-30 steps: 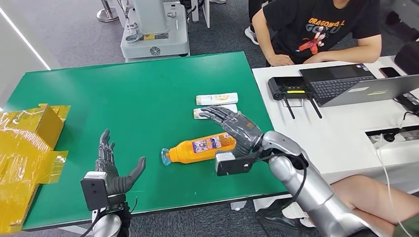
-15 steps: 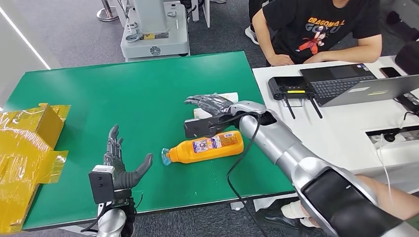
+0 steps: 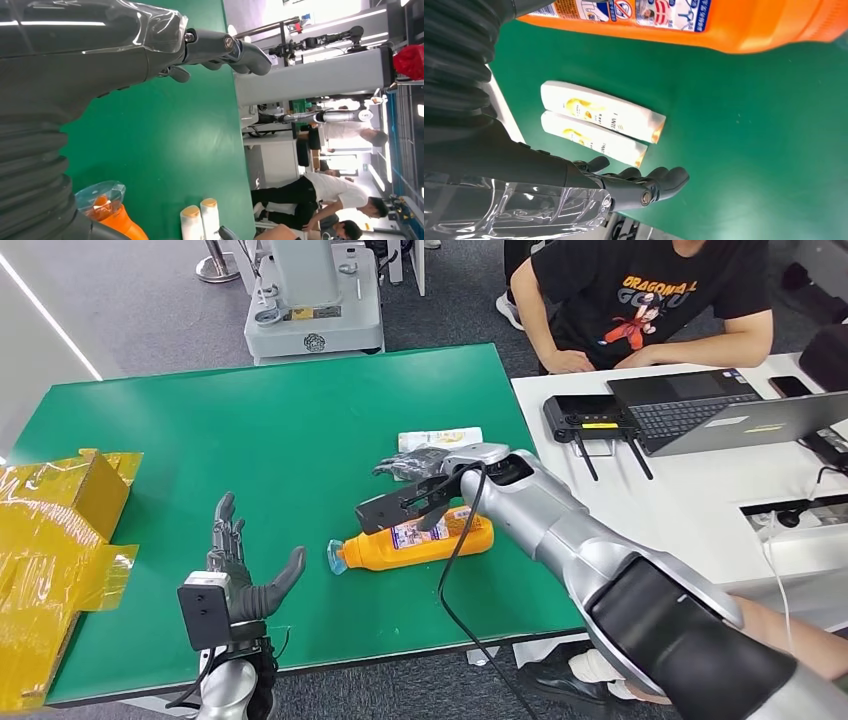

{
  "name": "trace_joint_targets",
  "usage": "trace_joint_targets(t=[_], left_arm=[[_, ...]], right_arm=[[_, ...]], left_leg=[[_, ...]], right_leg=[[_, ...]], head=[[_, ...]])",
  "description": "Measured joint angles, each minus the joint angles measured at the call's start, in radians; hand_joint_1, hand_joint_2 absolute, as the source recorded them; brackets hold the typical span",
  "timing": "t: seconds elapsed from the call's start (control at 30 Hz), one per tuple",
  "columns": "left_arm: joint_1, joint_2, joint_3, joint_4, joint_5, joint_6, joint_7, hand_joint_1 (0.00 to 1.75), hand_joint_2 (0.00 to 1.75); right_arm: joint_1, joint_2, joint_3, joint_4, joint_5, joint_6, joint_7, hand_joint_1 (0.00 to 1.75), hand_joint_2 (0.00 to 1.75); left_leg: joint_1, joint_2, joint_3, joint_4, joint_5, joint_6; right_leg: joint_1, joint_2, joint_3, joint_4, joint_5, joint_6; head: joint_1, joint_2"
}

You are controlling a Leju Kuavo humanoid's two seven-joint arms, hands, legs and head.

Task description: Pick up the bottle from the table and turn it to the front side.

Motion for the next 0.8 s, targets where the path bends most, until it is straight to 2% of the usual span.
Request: trace_joint_targets(t=[0.27, 0.57, 0.8], left_arm=[[-0.015, 0.0, 0.0, 0.023, 0.021, 0.005, -0.008, 0.0, 1.75], [-0.015, 0.0, 0.003, 0.027, 0.02, 0.005, 0.0, 0.0, 1.75], [-0.015, 0.001, 0.01, 0.027, 0.017, 0.004, 0.009, 0.0, 1.75]], right_arm=[[-0.043, 0.01, 0.067, 0.037, -0.002, 0.049, 0.043, 0.0, 1.75], [-0.048, -0.015, 0.109, 0.066, -0.015, 0.024, 0.111, 0.0, 1.75], [-0.023, -0.039, 0.129, 0.075, -0.022, -0.009, 0.122, 0.0, 1.75]], left_leg=[[0.0, 0.0, 0.0, 0.0, 0.0, 0.0], [0.0, 0.0, -0.001, 0.001, 0.0, 0.0], [0.0, 0.0, -0.001, 0.001, 0.0, 0.0]], right_leg=[[0.0, 0.0, 0.0, 0.0, 0.0, 0.0], [0.0, 0.0, -0.001, 0.0, 0.0, 0.0], [0.0, 0.0, -0.001, 0.0, 0.0, 0.0]], head=[[0.0, 0.0], [0.0, 0.0], [0.0, 0.0]])
